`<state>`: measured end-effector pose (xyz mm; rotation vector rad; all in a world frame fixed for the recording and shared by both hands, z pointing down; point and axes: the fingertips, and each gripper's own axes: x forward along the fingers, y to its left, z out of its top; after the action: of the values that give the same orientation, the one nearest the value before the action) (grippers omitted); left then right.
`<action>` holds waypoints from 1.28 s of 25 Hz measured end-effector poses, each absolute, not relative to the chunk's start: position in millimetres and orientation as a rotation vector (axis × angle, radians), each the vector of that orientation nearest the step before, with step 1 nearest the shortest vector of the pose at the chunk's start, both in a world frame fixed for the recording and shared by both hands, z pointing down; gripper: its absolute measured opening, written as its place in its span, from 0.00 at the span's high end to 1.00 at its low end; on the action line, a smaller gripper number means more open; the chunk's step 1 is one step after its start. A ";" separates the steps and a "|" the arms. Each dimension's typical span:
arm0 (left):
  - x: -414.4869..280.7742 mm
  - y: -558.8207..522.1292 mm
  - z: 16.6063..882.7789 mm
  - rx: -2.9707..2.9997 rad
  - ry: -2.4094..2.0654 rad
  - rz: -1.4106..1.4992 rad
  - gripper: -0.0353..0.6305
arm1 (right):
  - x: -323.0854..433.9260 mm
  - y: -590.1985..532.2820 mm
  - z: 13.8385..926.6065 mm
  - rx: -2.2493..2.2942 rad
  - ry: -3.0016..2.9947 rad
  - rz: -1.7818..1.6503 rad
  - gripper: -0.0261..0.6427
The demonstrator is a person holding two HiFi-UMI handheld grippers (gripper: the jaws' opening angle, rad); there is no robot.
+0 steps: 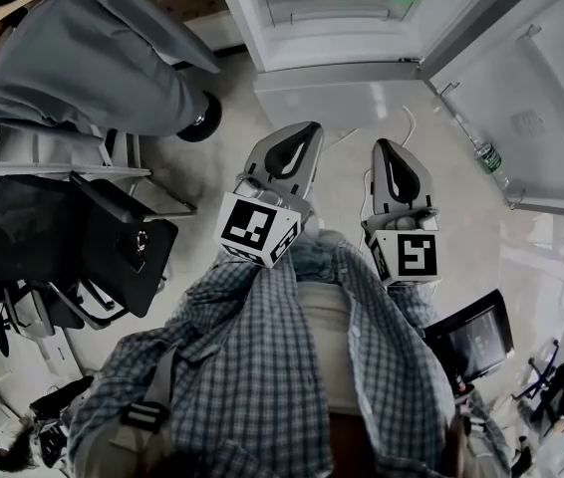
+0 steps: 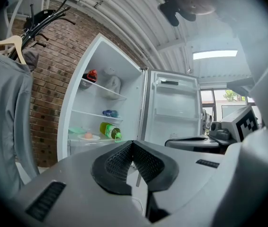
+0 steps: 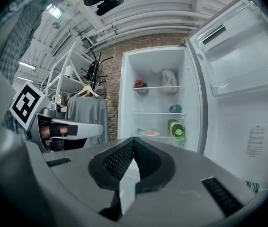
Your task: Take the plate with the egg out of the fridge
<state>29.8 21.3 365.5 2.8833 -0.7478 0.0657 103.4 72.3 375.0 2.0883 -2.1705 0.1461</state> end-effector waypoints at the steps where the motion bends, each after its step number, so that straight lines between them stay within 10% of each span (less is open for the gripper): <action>1: 33.0 17.6 365.6 2.885 -0.745 0.065 0.94 | 105.9 68.5 373.9 2.094 -2.172 0.141 0.95; 32: 103.5 -145.9 356.0 2.910 -0.646 0.019 0.94 | 152.3 -106.2 358.5 2.062 -2.180 0.079 0.95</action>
<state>103.5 -145.9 356.0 2.9099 -0.6458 0.0191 152.3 -106.2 358.5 2.0619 -2.1801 0.0788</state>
